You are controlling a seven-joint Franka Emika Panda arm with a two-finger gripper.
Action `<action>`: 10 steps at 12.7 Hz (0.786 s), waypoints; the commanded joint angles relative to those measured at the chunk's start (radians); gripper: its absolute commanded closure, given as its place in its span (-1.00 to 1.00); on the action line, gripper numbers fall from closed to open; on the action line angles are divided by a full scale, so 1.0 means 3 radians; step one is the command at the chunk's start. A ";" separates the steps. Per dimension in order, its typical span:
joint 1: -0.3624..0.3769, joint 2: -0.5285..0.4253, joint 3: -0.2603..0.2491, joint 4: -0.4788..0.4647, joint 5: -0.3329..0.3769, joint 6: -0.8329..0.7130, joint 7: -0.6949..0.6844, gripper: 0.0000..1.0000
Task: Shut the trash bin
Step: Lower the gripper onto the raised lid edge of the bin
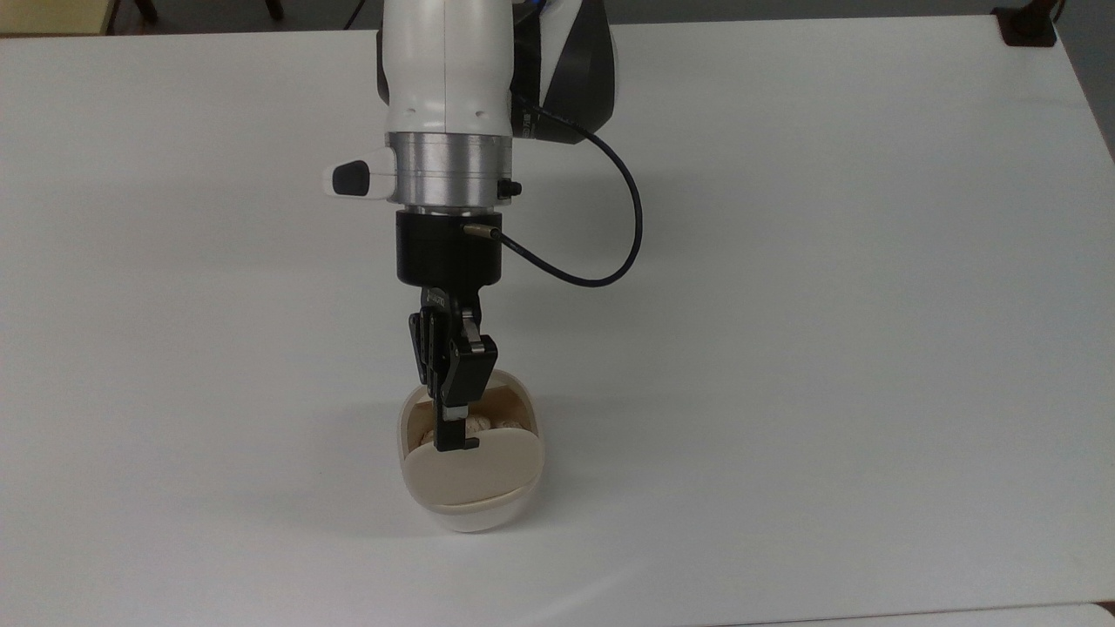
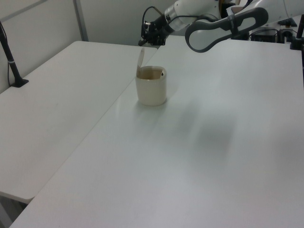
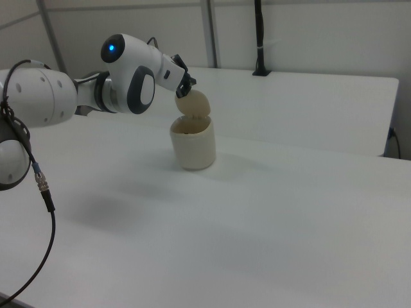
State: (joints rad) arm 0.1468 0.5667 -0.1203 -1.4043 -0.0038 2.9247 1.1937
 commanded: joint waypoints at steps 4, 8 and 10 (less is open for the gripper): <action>0.0037 0.0187 -0.0054 0.0120 -0.0043 0.0191 0.0158 1.00; 0.0037 0.0156 -0.0049 0.0064 -0.0089 0.0181 0.0132 1.00; 0.0027 0.0059 -0.0044 -0.0048 -0.0212 0.0176 0.0132 1.00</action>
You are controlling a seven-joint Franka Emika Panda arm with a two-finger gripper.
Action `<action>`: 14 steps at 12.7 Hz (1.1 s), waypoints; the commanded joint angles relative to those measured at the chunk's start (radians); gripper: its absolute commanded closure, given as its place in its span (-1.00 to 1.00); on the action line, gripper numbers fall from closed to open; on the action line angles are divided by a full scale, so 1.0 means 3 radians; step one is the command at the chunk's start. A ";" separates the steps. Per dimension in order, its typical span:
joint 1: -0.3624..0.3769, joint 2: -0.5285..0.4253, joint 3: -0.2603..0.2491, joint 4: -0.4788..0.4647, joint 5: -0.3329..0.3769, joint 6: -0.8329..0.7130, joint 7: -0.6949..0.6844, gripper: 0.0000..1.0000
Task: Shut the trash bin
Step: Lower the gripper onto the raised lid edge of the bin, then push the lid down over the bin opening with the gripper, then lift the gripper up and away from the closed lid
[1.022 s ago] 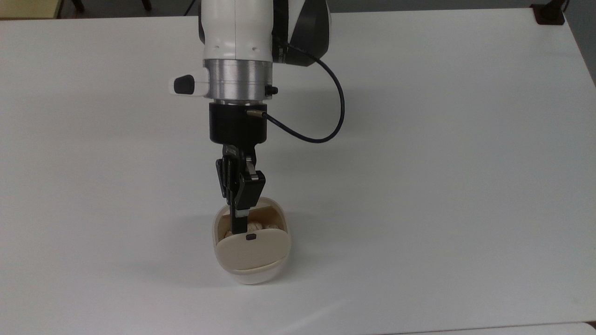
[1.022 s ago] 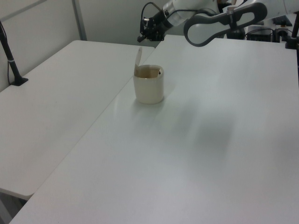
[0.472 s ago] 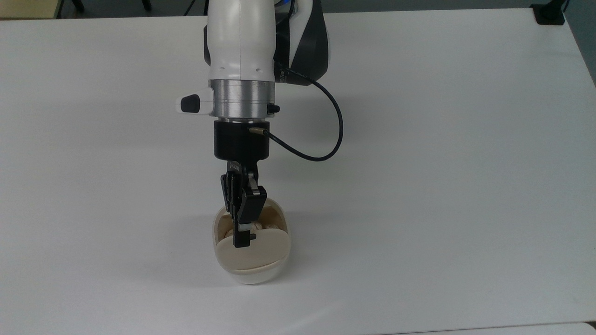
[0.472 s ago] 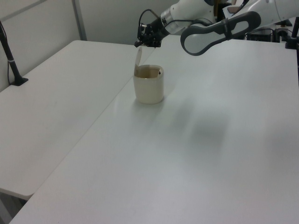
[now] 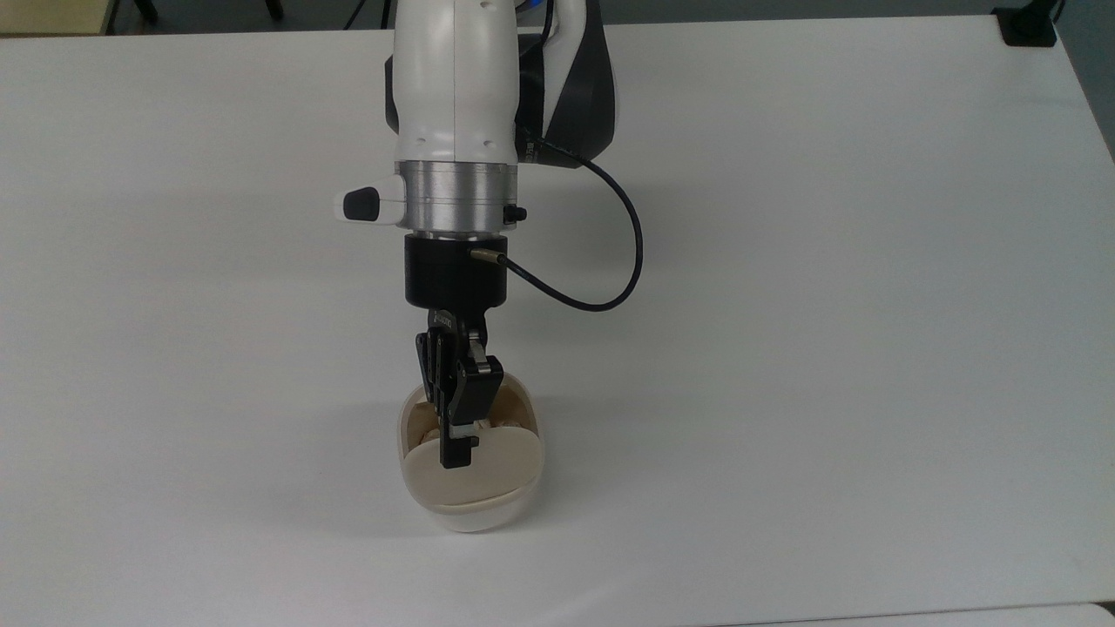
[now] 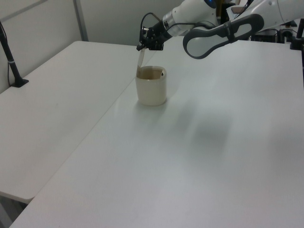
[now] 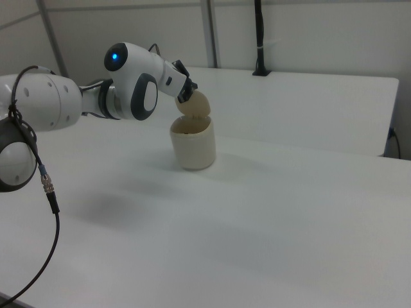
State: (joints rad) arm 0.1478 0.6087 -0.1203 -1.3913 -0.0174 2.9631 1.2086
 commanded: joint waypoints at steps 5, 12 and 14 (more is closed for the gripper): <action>0.0003 -0.0326 -0.0029 -0.0470 -0.0259 0.0043 0.0062 1.00; -0.0053 -0.0618 -0.0003 -0.1012 -0.0254 0.0007 -0.0285 1.00; -0.0073 -0.0618 0.0022 -0.1063 -0.0259 -0.0075 -0.0387 1.00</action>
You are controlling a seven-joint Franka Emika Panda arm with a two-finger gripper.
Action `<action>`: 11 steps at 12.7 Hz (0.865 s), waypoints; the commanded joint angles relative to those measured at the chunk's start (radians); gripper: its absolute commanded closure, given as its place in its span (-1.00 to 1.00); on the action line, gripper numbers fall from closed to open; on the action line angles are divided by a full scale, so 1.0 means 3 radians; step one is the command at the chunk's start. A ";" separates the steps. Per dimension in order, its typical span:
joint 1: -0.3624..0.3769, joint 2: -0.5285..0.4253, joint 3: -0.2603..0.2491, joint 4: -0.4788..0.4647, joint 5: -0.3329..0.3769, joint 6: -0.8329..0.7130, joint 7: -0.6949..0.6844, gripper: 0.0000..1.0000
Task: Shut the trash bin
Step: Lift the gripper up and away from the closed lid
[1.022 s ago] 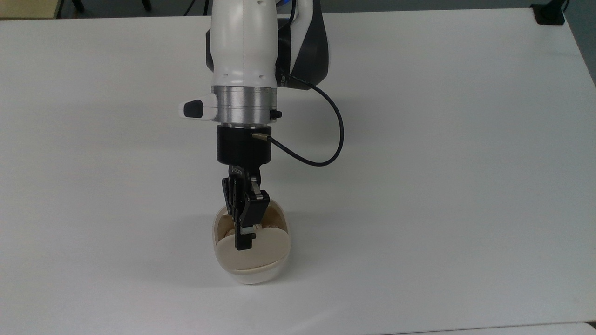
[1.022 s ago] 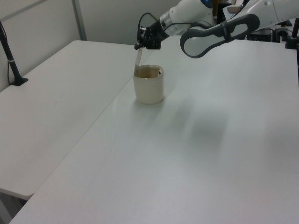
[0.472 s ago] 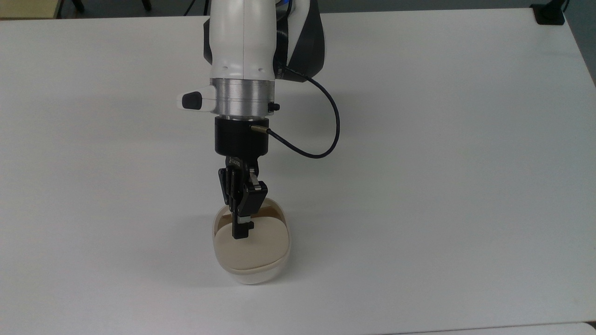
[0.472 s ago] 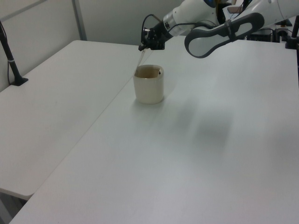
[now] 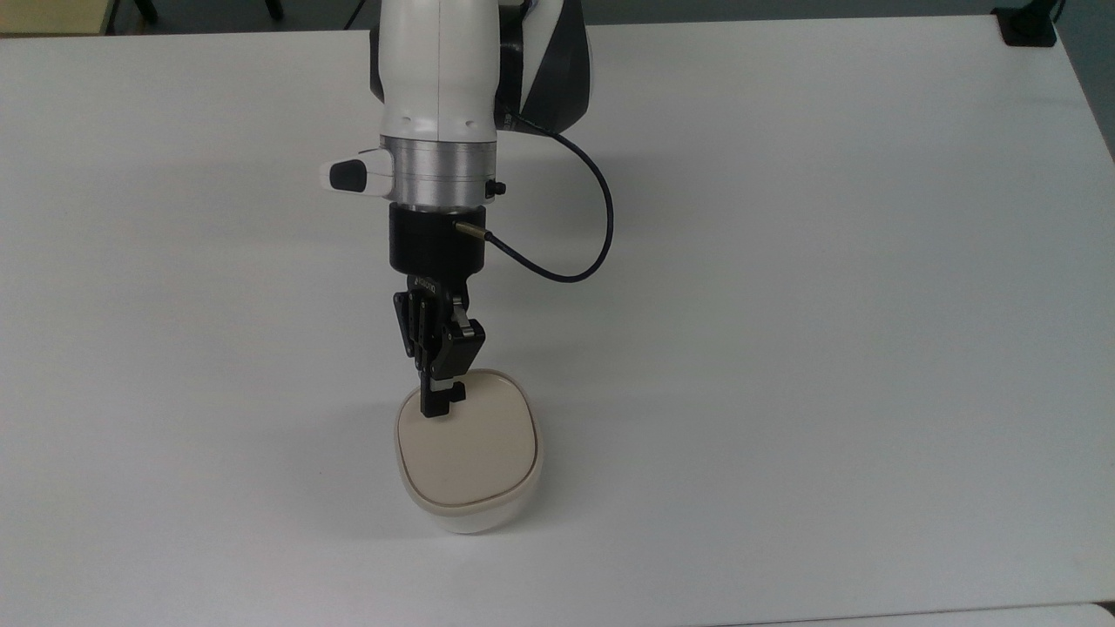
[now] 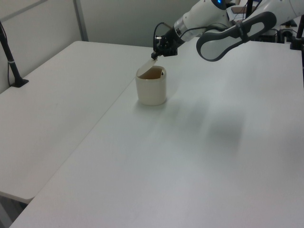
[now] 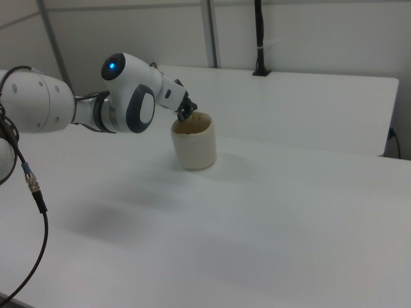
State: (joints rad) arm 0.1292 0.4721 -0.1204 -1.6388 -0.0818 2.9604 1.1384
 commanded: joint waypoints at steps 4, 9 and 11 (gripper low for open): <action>-0.0017 -0.0188 0.0089 -0.0341 -0.0044 -0.0132 -0.0266 1.00; -0.0042 -0.0178 0.0120 -0.0361 -0.0044 -0.0178 -0.0277 1.00; -0.0047 -0.0127 0.0120 -0.0371 -0.0044 -0.0178 -0.0327 1.00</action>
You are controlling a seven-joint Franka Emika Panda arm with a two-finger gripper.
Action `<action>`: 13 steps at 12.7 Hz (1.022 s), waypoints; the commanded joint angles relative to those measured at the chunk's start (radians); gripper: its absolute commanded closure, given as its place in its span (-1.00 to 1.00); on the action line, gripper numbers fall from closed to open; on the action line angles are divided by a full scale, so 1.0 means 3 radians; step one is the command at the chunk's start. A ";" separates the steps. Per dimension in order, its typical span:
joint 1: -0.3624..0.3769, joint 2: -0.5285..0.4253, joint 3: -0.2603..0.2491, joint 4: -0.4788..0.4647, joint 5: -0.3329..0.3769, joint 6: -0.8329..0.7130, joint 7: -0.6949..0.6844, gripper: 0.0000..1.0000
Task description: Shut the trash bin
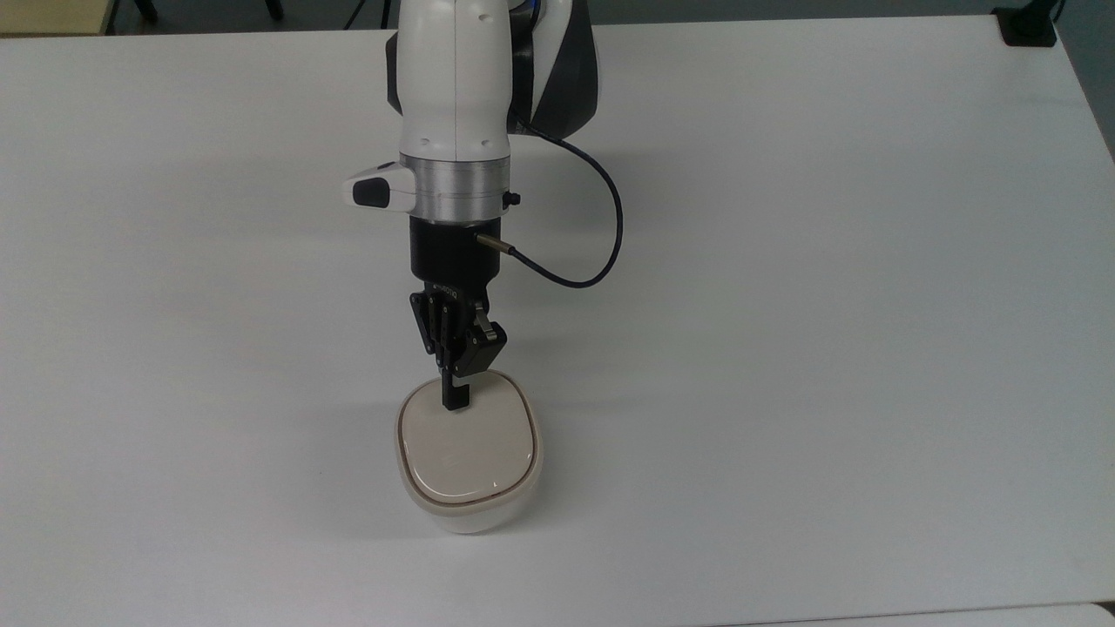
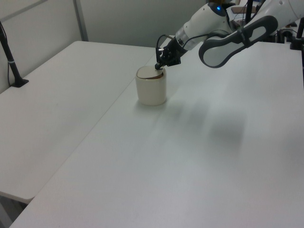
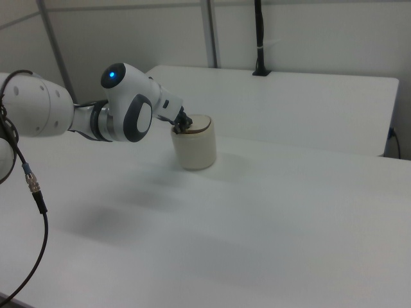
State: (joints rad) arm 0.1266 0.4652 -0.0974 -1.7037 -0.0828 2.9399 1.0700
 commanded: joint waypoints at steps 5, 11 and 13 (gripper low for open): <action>-0.0008 -0.0083 0.0100 -0.0293 -0.0046 -0.0115 -0.0217 1.00; -0.0120 -0.1037 0.0135 -0.0166 0.0030 -0.1416 -0.0243 1.00; -0.0115 -0.1380 0.0156 -0.0166 0.0061 -0.2167 -0.0553 0.84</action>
State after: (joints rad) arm 0.1024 0.1789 -0.0740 -1.7114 -0.0834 2.4909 0.9955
